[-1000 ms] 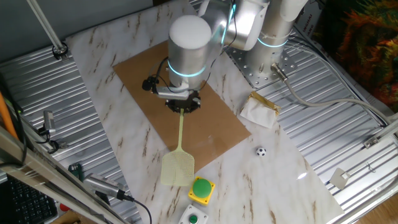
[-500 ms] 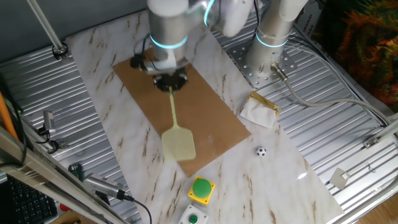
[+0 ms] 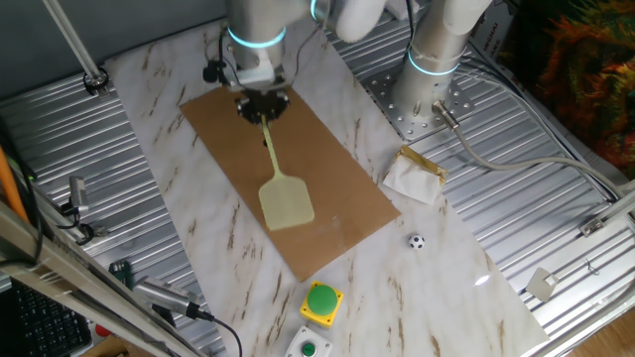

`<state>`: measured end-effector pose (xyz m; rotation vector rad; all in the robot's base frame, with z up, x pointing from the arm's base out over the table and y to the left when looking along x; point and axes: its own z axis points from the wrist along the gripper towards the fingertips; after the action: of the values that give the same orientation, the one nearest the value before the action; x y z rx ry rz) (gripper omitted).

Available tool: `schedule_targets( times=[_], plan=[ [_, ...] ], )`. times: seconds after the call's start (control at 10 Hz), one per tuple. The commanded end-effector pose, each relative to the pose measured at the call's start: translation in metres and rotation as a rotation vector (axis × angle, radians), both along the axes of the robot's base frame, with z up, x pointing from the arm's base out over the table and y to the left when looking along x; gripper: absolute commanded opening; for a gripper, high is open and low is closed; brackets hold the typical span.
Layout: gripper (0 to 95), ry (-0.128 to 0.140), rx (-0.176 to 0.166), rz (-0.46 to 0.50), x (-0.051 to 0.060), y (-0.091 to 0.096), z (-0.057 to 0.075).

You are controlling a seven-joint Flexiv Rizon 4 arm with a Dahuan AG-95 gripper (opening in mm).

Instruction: Swat with a flyswatter

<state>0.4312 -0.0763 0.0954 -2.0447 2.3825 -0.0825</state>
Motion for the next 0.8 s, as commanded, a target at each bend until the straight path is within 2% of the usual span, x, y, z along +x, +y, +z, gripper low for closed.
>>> schedule_targets(
  times=[0.1, 0.4, 0.8],
  plan=[
    [0.0, -0.005, -0.003, 0.038, -0.009, -0.021, -0.002],
    [0.0, -0.015, 0.000, 0.076, -0.025, -0.050, -0.005],
    [0.0, -0.021, -0.006, 0.083, -0.026, -0.052, -0.008]
  ],
)
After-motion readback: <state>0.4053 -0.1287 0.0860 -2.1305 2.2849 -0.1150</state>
